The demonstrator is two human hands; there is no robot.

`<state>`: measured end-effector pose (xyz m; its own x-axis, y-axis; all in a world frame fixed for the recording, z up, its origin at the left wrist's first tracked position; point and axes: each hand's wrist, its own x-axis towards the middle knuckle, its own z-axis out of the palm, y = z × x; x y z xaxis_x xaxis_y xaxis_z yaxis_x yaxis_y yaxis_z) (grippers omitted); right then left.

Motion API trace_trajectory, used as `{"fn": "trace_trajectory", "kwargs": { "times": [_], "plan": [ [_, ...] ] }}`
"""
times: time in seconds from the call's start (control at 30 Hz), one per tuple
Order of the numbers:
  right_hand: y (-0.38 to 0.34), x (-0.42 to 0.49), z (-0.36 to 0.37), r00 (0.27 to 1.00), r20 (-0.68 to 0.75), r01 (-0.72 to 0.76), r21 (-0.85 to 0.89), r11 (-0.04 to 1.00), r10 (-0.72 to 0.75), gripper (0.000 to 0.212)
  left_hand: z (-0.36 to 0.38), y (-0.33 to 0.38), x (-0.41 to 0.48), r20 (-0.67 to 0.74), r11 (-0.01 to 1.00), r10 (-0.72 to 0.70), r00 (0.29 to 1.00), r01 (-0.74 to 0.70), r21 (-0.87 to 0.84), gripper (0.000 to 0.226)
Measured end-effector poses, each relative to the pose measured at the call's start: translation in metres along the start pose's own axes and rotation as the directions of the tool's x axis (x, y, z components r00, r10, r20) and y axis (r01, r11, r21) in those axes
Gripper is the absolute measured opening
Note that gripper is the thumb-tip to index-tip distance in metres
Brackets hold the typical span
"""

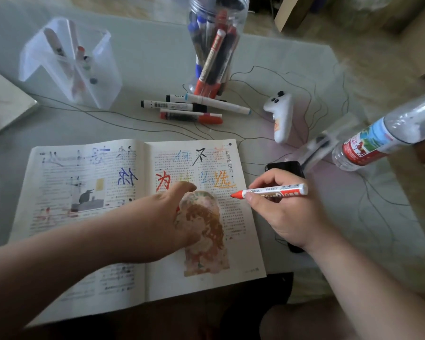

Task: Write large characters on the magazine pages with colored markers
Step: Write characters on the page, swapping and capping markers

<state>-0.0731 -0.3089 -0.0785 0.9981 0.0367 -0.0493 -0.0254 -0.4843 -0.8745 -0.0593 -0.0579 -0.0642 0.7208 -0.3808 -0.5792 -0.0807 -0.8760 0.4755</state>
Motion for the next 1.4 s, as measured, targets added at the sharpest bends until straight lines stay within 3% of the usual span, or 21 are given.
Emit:
{"fn": "trace_trajectory", "kwargs": {
  "times": [0.2, 0.47, 0.77, 1.03, 1.4],
  "plan": [
    [0.004, 0.001, 0.004, 0.999, -0.041, -0.006, -0.1, 0.995, 0.002, 0.012, 0.002, 0.001, 0.0, 0.005, 1.0, 0.001, 1.0, -0.001, 0.029, 0.082],
    [0.004, -0.002, 0.005, 0.999, 0.022, -0.031, -0.066, 0.997, 0.032, 0.014, 0.003, 0.0, 0.001, 0.01, 0.999, 0.004, 1.0, -0.004, 0.043, 0.083],
    [0.009, 0.002, 0.006, 0.996, -0.081, -0.041, -0.093, 0.995, 0.034, 0.022, 0.005, -0.002, 0.002, -0.008, 0.998, 0.003, 1.0, -0.002, 0.067, 0.081],
    [0.0, -0.002, 0.003, 0.997, 0.07, -0.019, -0.053, 0.998, 0.022, 0.02, 0.005, -0.001, 0.002, -0.007, 0.998, 0.006, 1.0, -0.005, 0.057, 0.08],
    [0.005, 0.003, 0.003, 0.998, -0.029, -0.057, -0.076, 0.996, 0.055, 0.023, 0.004, 0.0, 0.002, -0.007, 0.998, 0.012, 1.0, -0.012, 0.063, 0.077]
  ]
}}
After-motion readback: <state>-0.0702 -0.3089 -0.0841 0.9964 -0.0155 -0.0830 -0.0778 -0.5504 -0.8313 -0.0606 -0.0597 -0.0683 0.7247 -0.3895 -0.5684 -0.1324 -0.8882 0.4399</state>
